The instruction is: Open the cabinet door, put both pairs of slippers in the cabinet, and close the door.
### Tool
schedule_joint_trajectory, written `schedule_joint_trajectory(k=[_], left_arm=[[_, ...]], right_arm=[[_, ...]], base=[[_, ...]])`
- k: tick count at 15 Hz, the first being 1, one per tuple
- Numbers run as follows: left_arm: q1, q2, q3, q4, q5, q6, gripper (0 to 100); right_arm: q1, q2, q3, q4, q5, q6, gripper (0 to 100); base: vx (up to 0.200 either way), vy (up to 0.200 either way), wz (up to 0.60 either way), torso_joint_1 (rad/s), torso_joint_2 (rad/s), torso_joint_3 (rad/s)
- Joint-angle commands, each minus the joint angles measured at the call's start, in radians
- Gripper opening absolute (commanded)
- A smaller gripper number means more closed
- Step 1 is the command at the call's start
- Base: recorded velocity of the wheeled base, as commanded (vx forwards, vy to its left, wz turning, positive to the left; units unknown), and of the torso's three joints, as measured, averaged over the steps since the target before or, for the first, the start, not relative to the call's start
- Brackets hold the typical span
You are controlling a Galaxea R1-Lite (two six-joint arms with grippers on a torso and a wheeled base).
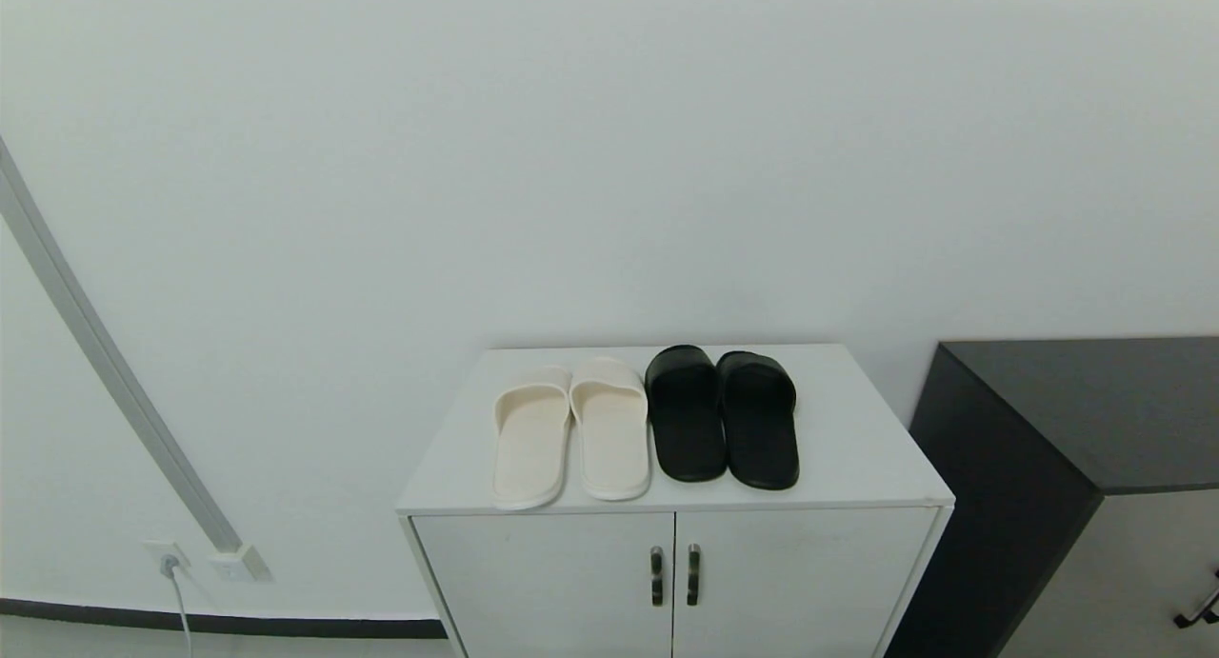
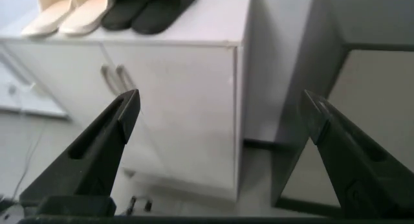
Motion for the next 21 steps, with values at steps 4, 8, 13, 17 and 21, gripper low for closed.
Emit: schedule_joint_trajectory(k=[4, 8, 13, 17, 21], left_arm=[[0.0, 0.001, -0.002, 0.0, 0.0, -0.001, 0], [0.0, 0.001, 0.0, 0.0, 0.0, 0.0, 0], [0.0, 0.001, 0.0, 0.0, 0.0, 0.002, 0], [0.0, 0.001, -0.002, 0.0, -0.001, 0.0, 0], [0.0, 0.001, 0.0, 0.0, -0.001, 0.0, 0]], right_arm=[[0.174, 0.594, -0.083, -0.435, -0.016, 0.079, 100], [0.574, 0.742, -0.213, -0.49, -0.396, 0.194, 100], [0.769, 1.015, -0.416, -0.495, -0.656, 0.279, 100], [0.787, 1.192, -0.524, -0.509, -0.7, 0.293, 100], [0.789, 1.374, -0.656, -0.512, -0.744, 0.335, 100]], base=[[0.0, 0.0, 0.0, 0.0, 0.0, 0.0], [0.0, 0.0, 0.0, 0.0, 0.0, 0.0], [0.0, 0.0, 0.0, 0.0, 0.0, 0.0], [0.0, 0.0, 0.0, 0.0, 0.0, 0.0], [0.0, 0.0, 0.0, 0.0, 0.0, 0.0]])
